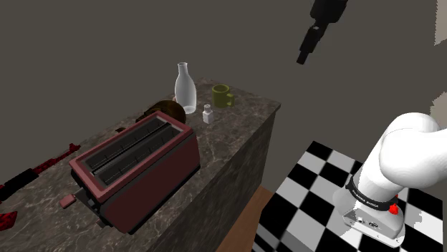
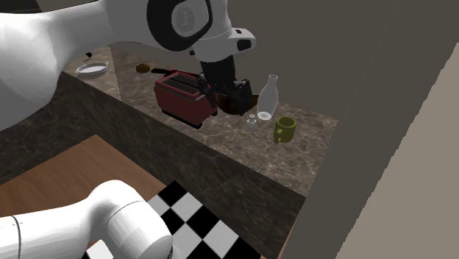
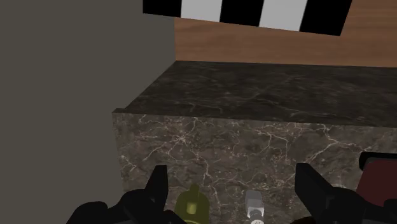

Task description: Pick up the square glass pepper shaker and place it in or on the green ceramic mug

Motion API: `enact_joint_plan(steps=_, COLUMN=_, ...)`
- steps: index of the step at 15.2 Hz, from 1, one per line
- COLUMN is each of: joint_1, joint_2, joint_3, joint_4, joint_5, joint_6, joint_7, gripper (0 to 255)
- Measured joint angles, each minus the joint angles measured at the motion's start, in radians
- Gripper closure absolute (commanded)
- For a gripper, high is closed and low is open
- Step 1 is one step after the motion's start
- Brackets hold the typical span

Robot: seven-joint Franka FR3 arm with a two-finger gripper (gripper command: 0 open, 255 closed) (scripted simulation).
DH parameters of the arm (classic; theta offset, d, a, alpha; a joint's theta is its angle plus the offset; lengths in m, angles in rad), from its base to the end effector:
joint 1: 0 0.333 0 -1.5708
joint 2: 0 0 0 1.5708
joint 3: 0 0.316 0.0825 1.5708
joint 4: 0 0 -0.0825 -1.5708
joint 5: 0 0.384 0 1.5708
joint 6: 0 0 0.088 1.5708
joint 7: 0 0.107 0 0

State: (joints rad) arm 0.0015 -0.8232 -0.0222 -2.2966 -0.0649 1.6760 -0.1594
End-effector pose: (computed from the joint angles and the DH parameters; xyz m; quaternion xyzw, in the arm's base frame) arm 0.3061 -0.0155 0.6407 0.9920 0.0718 0.0985 0.0330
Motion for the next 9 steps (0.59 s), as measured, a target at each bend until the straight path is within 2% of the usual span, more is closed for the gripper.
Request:
enact_joint_plan(steps=2, joint_1=0.001, joint_2=0.007, joint_3=0.004, joint_4=-0.007, joint_5=0.002, joint_6=0.015, joint_7=0.005, gripper=0)
enact_joint_plan(steps=9, joint_1=0.011, joint_2=0.153, joint_3=0.049, joint_4=-0.056, joint_5=0.018, joint_6=0.226, joint_7=0.072, gripper=0)
